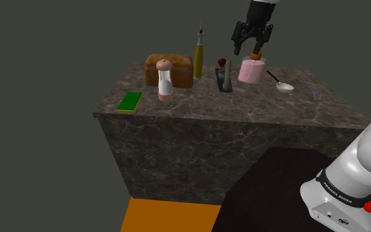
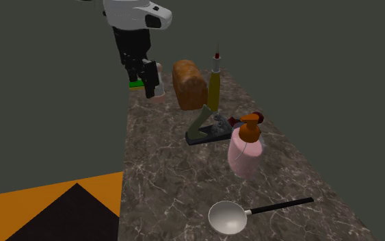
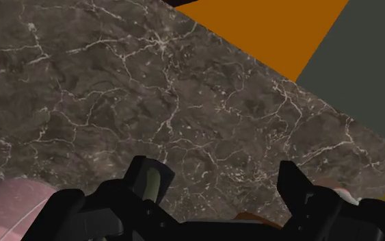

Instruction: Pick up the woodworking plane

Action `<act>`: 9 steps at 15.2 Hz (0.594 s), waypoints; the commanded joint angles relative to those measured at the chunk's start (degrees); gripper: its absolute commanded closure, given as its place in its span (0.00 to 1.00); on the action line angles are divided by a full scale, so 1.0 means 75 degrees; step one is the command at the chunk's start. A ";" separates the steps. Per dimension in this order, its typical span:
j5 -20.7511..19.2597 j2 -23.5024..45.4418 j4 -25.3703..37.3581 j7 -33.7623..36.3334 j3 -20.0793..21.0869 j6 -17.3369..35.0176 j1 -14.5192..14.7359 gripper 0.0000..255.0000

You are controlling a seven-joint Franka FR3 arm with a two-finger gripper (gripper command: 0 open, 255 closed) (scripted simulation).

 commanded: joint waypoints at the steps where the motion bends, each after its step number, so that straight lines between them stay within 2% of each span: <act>1: -0.0008 0.0631 0.0468 0.0224 -0.0053 0.0051 -0.0109 0.00; 9: 0.0049 0.2977 0.2305 0.1033 -0.0348 0.0123 -0.0463 0.00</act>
